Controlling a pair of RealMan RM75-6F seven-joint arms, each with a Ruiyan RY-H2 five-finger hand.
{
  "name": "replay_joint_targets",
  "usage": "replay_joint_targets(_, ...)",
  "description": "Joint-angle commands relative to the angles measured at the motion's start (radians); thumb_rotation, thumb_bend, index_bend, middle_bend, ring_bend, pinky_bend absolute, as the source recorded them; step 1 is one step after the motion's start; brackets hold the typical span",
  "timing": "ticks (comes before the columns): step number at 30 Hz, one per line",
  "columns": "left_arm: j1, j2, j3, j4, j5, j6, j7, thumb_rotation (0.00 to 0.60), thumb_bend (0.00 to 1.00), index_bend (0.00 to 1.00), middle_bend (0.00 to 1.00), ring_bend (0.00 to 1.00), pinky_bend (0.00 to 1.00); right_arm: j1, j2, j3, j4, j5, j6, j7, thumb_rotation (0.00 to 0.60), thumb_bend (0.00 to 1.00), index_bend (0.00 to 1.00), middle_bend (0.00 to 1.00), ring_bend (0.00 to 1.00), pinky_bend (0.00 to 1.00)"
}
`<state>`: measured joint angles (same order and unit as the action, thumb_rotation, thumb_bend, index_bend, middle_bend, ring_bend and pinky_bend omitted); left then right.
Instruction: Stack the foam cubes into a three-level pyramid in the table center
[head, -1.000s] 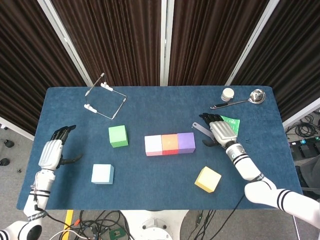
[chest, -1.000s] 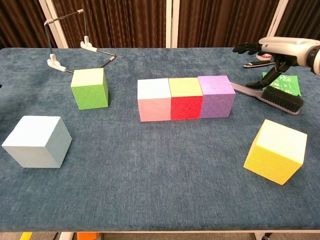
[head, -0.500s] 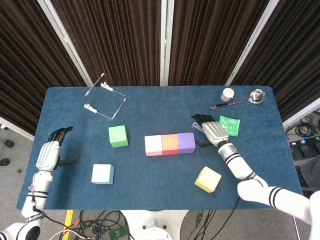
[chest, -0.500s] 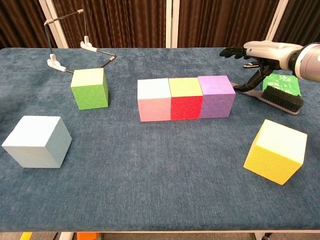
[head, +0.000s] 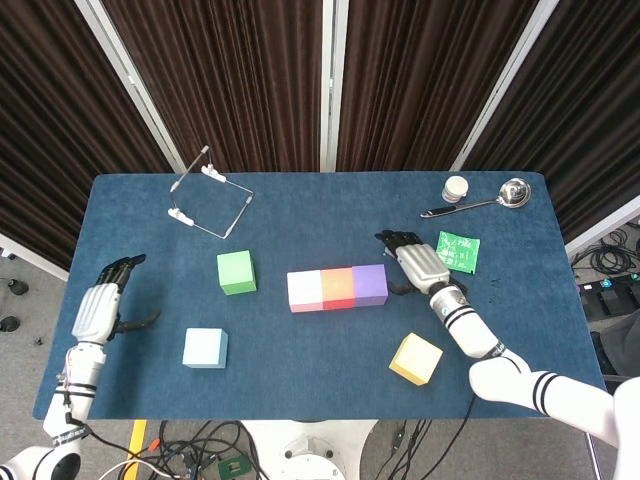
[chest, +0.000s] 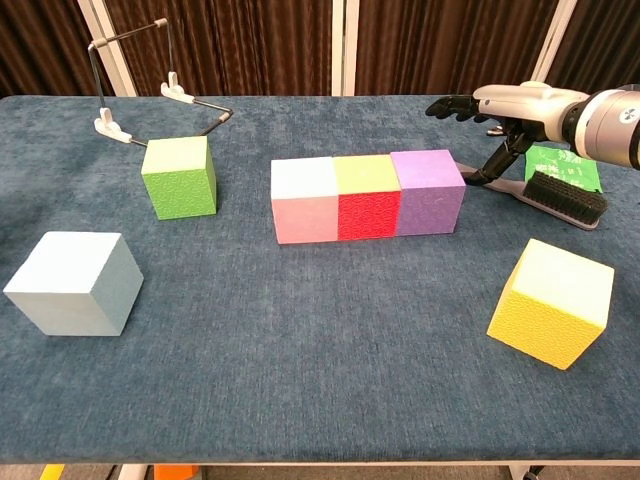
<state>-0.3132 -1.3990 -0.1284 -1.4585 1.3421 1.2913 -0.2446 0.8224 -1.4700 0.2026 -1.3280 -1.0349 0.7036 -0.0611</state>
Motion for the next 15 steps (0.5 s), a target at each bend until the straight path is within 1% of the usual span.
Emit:
replay_joint_targets(1,0.001,-0.001,0.001,0.000,0.004,0.000,0.000,0.600,0.19,0.11,0.13,0.05,0.10,0.000,0.003,-0.003,-0.001,-0.001,0.002,-0.005,0.600,0.22,0.00,0.01,0.00,0.00)
replay_joint_targets(10,0.001,0.001,-0.001,-0.004,0.015,-0.003,-0.006,0.600,0.19,0.11,0.13,0.05,0.10,-0.020,0.053,-0.003,-0.044,-0.005,0.030,-0.002,0.600,0.22,0.00,0.01,0.00,0.00)
replay_joint_targets(15,0.002,0.010,-0.012,-0.019,0.017,0.001,-0.029,0.600,0.19,0.11,0.13,0.05,0.10,-0.040,0.141,0.007,-0.128,-0.022,0.058,0.005,0.600,0.21,0.00,0.02,0.00,0.00)
